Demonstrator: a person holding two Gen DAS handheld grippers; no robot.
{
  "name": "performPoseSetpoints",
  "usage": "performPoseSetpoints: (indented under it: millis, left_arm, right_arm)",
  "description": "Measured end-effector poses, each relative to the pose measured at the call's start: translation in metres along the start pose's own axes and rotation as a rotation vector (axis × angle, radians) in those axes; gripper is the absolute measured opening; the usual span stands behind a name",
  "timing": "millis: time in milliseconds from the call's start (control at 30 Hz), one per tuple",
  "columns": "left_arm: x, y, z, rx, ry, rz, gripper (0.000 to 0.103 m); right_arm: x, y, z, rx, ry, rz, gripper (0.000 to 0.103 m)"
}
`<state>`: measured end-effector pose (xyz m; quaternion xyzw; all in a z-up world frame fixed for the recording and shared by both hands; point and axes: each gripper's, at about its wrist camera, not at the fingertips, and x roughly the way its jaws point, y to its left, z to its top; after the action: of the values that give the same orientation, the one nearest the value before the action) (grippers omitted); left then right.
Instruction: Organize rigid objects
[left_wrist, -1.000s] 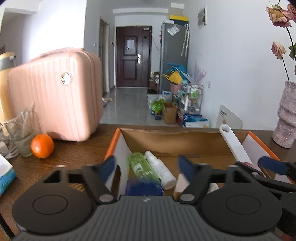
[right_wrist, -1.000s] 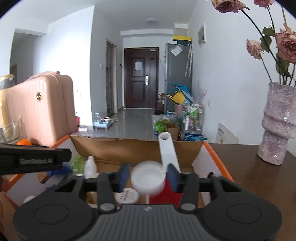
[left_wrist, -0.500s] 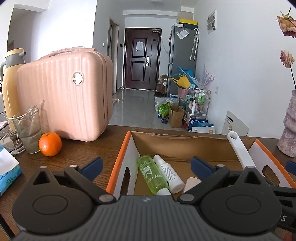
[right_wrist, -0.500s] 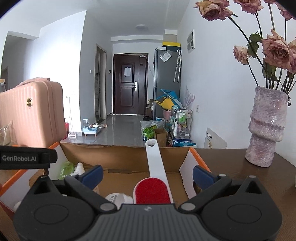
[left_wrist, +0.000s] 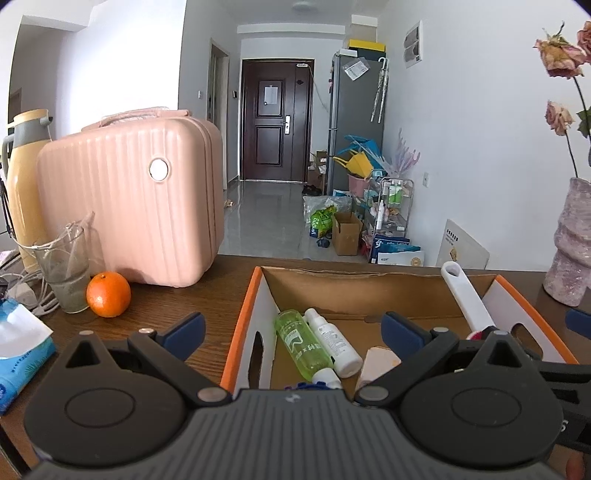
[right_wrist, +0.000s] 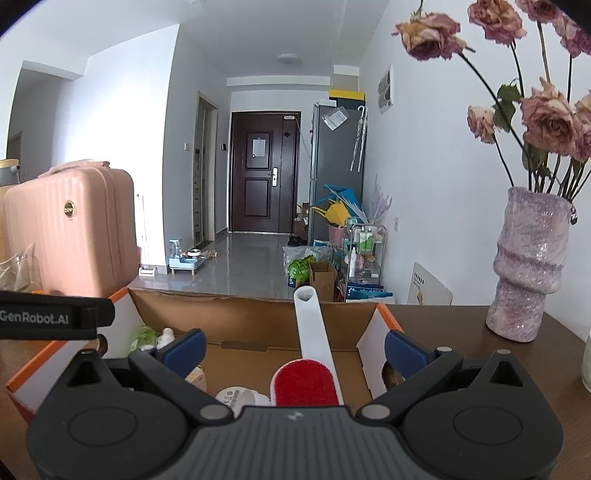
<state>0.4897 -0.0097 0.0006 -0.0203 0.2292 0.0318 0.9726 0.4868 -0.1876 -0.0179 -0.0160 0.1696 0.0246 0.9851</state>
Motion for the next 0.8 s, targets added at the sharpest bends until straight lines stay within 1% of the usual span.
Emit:
performPoseSetpoints:
  millis: [200,433,567,800]
  left_arm:
    - [-0.028,0.005,-0.002,0.012,-0.01,-0.028,0.103]
    - [-0.068,0.015,-0.011,0.024,-0.026,-0.034,0.103]
    - [-0.091,0.021,-0.018,0.028,-0.032,-0.028,0.103]
    - [-0.141,0.029,-0.032,0.033,-0.041,-0.05,0.103]
  right_arm:
    - [-0.024,-0.003,0.0,0.005,-0.006,0.007,0.103]
    - [-0.059,-0.009,-0.003,0.016,-0.011,0.009,0.103]
    - [-0.086,-0.011,-0.006,0.023,-0.018,0.016,0.103]
    - [-0.137,-0.009,-0.012,0.019,-0.031,0.038,0.103]
